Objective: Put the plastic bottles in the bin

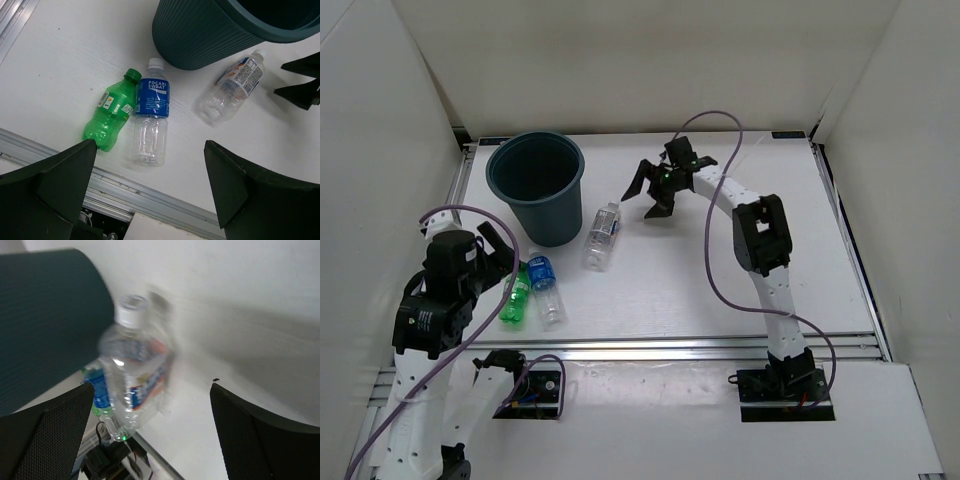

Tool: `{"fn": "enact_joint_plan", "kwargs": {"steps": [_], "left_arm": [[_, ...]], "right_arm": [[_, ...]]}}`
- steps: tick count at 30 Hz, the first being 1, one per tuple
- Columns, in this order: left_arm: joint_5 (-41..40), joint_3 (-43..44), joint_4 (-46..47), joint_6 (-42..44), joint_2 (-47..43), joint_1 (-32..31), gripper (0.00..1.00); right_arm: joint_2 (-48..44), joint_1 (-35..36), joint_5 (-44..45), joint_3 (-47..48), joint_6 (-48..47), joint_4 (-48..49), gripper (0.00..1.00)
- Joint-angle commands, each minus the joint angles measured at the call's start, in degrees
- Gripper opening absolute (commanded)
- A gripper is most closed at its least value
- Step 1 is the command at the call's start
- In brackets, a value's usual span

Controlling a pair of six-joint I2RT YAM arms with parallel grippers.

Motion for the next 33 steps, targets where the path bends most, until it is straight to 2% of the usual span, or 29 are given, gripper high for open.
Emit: {"fn": "enact_joint_plan", "kwargs": {"steps": [1, 11, 21, 27, 30, 33], "left_arm": [[-1.07, 2.99, -2.88, -1.36, 0.59, -0.12, 1.0], [-2.39, 0.98, -5.52, -5.5, -1.43, -0.12, 1.0], [-1.07, 1.5, -6.58, -5.5, 0.94, -0.12, 1.0], [-0.54, 0.98, -7.19, -5.5, 0.94, -0.12, 1.0], [-0.54, 0.98, -7.89, -6.03, 1.47, -0.12, 1.0], [-0.02, 0.98, -8.42, -6.03, 1.47, -0.12, 1.0]], "right_arm": [[-1.35, 0.82, -3.36, 1.06, 0.98, -0.11, 1.0], [7.45, 2.5, -7.84, 4.13, 3.61, 1.9, 1.0], [17.02, 4.35, -12.66, 12.3, 7.48, 3.84, 1.0], [18.17, 4.87, -15.22, 11.01, 8.8, 7.35, 1.0], [18.88, 4.87, -16.71, 10.29, 8.8, 7.36, 0.87], [18.88, 4.87, -16.71, 9.5, 7.31, 8.85, 0.66]]}}
